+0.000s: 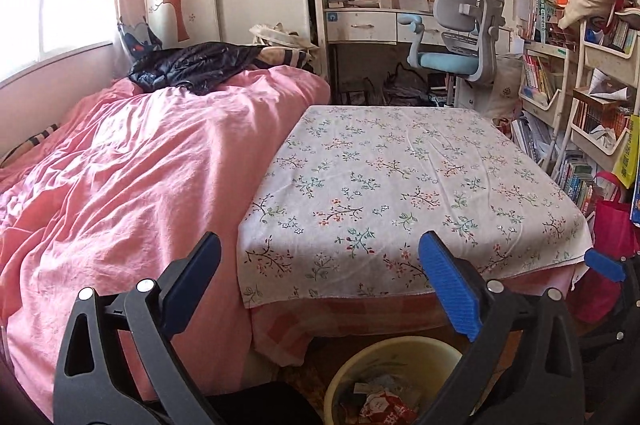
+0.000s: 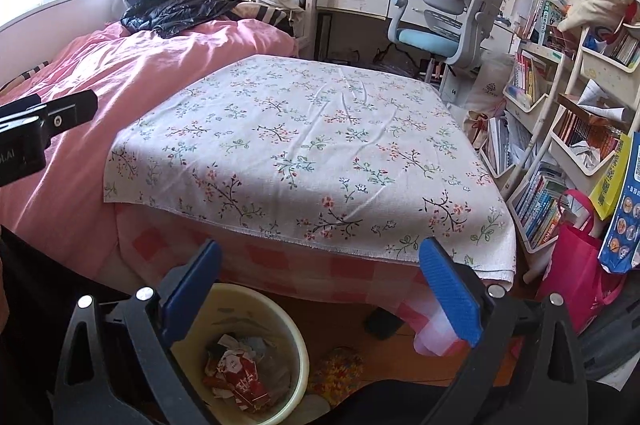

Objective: Collect trash

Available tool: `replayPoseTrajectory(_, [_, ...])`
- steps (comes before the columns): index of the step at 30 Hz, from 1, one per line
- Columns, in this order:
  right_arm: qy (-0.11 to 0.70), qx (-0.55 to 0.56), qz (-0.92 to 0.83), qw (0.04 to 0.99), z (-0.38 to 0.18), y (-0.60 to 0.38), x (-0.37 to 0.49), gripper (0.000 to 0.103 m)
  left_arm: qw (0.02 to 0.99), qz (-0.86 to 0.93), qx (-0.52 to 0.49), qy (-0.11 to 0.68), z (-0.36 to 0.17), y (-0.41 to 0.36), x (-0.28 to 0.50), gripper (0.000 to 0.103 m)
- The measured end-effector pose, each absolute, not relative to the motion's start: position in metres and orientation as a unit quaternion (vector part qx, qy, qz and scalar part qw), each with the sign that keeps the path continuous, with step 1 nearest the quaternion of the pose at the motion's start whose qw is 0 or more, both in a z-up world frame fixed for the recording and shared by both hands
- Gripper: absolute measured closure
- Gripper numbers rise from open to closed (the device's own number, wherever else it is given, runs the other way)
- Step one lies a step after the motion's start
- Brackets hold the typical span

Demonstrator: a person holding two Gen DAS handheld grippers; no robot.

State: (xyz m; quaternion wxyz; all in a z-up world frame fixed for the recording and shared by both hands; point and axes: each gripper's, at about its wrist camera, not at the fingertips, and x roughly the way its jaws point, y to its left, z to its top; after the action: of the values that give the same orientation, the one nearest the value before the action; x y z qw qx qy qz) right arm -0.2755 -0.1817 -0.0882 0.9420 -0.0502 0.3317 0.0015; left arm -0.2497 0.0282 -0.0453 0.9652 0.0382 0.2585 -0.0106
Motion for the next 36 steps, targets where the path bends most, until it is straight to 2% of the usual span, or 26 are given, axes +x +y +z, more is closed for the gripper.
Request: replayPoseTrajectory(36, [0.316,-0.072,0.007,0.946,-0.084,-0.172,-0.278,0.008,0.975,0.022,0.012,0.222,-0.033,0.040,-0.256,0.007])
